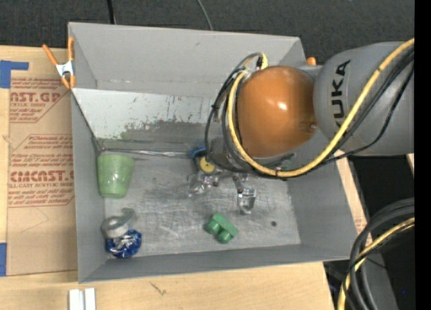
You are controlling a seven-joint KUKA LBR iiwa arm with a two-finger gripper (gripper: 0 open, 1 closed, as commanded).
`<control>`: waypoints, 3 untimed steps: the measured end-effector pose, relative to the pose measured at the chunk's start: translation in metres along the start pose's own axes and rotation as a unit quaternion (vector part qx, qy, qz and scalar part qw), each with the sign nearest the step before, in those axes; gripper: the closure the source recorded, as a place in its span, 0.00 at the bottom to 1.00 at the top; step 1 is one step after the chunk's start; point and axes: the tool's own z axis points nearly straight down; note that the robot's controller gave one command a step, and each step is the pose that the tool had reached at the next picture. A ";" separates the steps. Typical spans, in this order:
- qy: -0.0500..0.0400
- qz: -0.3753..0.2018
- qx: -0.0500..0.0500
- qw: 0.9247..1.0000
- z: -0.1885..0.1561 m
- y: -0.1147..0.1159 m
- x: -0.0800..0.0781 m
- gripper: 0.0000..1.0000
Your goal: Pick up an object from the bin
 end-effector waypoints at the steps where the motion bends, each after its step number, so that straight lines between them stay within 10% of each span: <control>1: 0.002 -0.243 -0.006 0.970 0.088 0.020 0.011 0.00; 2: 0.001 -0.242 -0.005 0.970 0.086 0.019 0.011 1.00; 3: 0.001 -0.237 -0.001 0.971 0.031 0.007 0.021 1.00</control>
Offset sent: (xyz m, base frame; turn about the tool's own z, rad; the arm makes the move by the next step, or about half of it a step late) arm -0.0194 -0.0053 -0.0856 -0.4912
